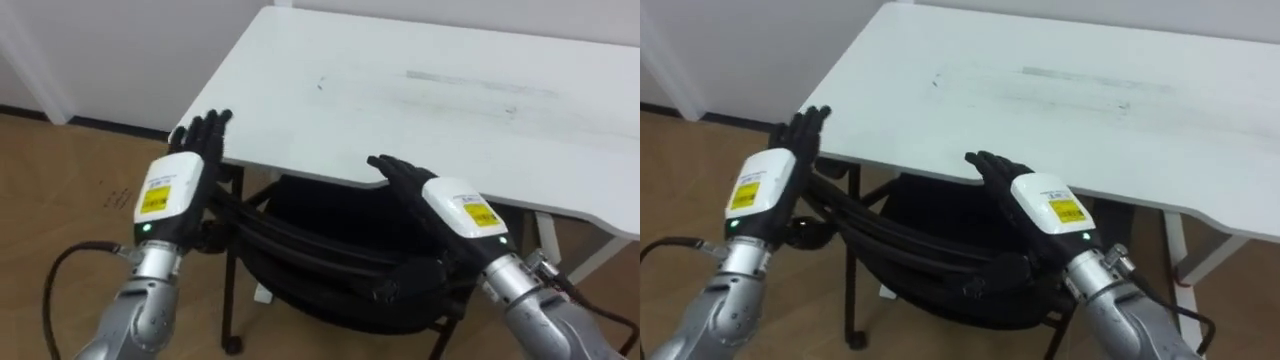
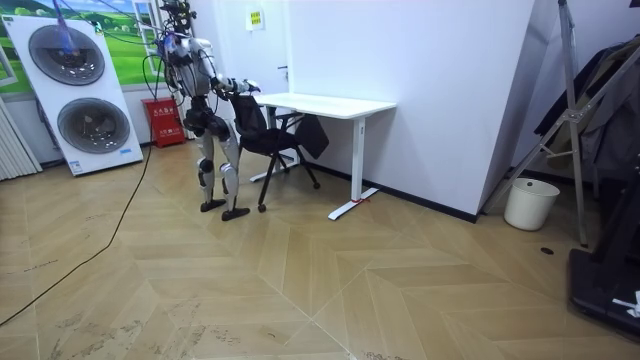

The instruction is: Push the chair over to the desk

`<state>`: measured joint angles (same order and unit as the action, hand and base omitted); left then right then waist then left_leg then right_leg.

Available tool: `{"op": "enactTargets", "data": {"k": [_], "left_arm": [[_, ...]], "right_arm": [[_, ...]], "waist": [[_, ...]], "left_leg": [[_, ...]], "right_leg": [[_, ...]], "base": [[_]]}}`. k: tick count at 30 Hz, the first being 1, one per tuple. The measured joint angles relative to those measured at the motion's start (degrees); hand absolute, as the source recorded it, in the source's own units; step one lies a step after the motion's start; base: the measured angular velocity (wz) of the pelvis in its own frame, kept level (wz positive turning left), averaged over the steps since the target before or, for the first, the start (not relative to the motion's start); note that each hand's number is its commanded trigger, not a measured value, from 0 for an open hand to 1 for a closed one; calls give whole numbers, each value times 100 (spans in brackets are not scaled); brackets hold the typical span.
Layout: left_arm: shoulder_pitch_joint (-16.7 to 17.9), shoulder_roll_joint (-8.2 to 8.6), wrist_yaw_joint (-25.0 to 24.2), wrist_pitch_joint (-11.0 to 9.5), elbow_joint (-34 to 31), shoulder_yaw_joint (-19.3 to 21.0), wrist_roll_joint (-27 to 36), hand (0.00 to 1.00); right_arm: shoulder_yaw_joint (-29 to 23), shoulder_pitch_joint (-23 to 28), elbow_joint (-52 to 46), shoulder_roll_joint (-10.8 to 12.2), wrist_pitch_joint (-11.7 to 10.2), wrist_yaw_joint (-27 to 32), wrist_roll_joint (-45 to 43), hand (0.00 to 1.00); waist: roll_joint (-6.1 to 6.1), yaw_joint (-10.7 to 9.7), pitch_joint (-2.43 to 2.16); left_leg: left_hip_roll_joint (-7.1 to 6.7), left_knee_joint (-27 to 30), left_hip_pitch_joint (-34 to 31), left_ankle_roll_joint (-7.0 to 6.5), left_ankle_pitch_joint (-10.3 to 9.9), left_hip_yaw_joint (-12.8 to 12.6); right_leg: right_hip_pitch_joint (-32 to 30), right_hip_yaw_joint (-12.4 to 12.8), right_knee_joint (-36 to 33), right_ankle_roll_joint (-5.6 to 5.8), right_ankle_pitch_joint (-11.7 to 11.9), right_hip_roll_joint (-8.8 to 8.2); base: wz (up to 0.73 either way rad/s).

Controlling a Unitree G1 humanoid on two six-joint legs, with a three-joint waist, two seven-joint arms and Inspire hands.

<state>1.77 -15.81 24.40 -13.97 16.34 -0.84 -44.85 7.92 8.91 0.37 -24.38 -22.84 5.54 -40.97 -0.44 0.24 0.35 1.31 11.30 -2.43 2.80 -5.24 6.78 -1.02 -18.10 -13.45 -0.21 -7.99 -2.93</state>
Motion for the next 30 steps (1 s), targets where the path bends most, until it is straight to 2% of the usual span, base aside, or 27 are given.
{"op": "enactTargets", "data": {"k": [2,3,5,6,7,8,10,14,17,20,22,25,28,29,30], "left_arm": [[124,45,503,-111,-271,344,599,0],[123,53,672,-153,-405,464,775,0],[134,58,1206,-415,-938,1003,1471,0],[178,66,1333,-475,-1024,1163,1616,0],[334,103,1577,-544,-1140,1562,1805,0],[471,132,1813,-533,-1169,1887,1973,0],[586,209,2115,-465,-1171,2216,2258,0],[717,259,2477,-357,-1077,2390,2981,0],[728,256,2518,-271,-841,2418,3301,0],[860,255,2521,-176,-765,2429,3653,0],[1044,255,2596,-29,-675,2437,3918,0],[1292,260,2673,39,-536,2437,4322,0],[1430,309,2628,176,-61,2412,4972,0],[1538,343,2584,215,192,2313,5113,0],[1602,369,2529,230,352,2274,5199,0]], "right_arm": [[-1003,-50,-426,240,64,1112,411,0],[-1282,-160,-455,288,101,1396,578,0],[-2426,-367,-707,461,178,2275,1191,0],[-2655,-328,-799,468,181,2469,1333,0],[-3053,-214,-957,466,175,2790,1579,0],[-3348,-77,-1043,466,174,3093,1800,0],[-3674,44,-1047,470,216,3482,2094,0],[-3902,142,-1046,504,506,4066,2483,0],[-3938,195,-1043,514,587,4287,2812,0],[-4115,448,-1027,612,686,4422,3246,0],[-4312,732,-1009,788,793,4655,3719,0],[-4432,1081,-763,1142,801,4868,4432,0],[-4489,1427,123,1486,1000,4628,5342,0],[-4464,1597,608,1586,1050,4426,5759,0],[-4448,1674,923,1622,1075,4296,5973,0]], "waist": [[18,-4,1],[17,-8,0],[39,-51,-38],[52,-49,-47],[78,-56,-69],[83,-112,-70],[106,-212,-67],[116,-380,-48],[98,-479,-33],[54,-471,-11],[31,-466,-1],[37,-485,-8],[69,-496,-50],[85,-492,-86],[112,-493,-95]], "left_leg": [[9,7,-3,-39,-26,-125],[9,4,2,-49,-33,-151],[-7,-60,85,-91,-61,-220],[-10,-114,150,-95,-62,-249],[-4,-195,269,-119,-78,-374],[1,-201,323,-145,-116,-508],[5,-199,370,-164,-177,-635],[3,-211,410,-214,-246,-864],[3,-221,421,-228,-305,-927],[8,-267,479,-228,-317,-1001],[16,-267,494,-235,-382,-1063],[8,-271,493,-260,-447,-1086],[-7,-304,510,-282,-475,-1100],[-6,-305,515,-289,-498,-1104],[-5,-308,523,-290,-509,-1103]], "right_leg": [[-1,136,105,-7,66,35],[-5,202,122,-3,78,50],[59,429,229,-8,112,104],[99,470,266,-7,114,107],[182,545,287,-2,113,116],[240,571,307,22,89,115],[235,668,287,43,60,114],[217,787,288,47,56,98],[213,858,311,46,57,103],[216,951,355,42,65,125],[208,1043,371,47,61,144],[209,1093,391,77,42,138],[209,1150,390,101,27,123],[212,1152,386,105,25,122],[221,1153,387,108,23,121]], "base": [[-20],[-17],[-13],[-20],[-19],[-17],[-19],[-15],[-12],[-16],[-17],[-4],[0],[0],[0]]}}
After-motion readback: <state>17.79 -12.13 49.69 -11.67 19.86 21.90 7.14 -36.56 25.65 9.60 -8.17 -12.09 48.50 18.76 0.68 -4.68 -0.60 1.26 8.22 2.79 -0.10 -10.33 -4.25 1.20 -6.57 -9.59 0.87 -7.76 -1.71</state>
